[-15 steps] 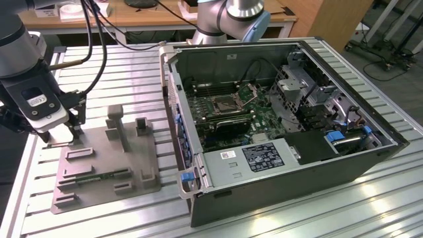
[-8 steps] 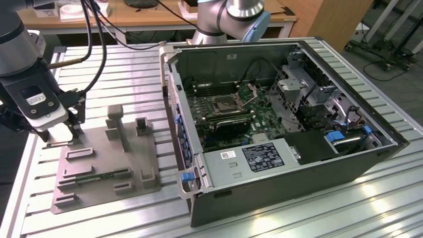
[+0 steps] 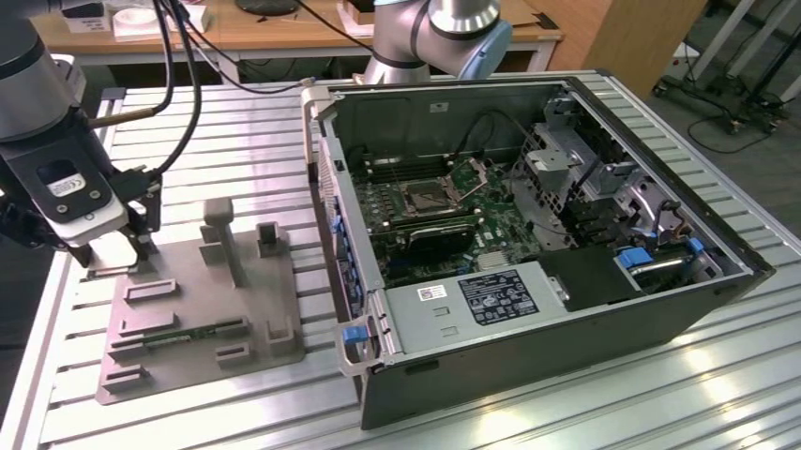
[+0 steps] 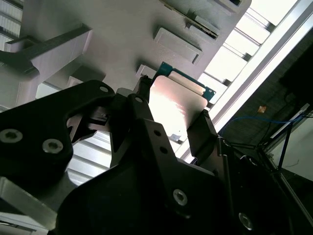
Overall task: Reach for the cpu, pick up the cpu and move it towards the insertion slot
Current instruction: 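Pick up the cpu and move it towards the insertion slot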
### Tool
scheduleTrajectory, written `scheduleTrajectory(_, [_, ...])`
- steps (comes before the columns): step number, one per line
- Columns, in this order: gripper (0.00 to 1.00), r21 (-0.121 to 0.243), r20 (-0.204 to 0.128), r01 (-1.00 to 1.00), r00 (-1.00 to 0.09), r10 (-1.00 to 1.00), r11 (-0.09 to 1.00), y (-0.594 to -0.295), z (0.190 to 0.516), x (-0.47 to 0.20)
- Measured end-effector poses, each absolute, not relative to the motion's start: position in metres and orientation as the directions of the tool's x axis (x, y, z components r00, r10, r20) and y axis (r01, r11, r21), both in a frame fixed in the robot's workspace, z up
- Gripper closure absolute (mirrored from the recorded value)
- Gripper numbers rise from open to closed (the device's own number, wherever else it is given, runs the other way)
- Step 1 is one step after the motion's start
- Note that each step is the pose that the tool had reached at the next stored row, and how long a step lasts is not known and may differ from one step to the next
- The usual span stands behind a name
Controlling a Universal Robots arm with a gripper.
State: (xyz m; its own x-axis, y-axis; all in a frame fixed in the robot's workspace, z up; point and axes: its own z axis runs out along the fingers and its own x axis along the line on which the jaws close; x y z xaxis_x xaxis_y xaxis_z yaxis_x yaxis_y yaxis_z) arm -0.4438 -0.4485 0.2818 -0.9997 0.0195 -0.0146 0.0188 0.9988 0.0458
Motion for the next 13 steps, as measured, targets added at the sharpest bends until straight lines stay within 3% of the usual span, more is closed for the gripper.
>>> scheduleTrajectory(13, [0.46, 0.046, -0.015, 0.019, -1.0, 0.02, 0.999, -0.4485, 0.2846, -0.4438])
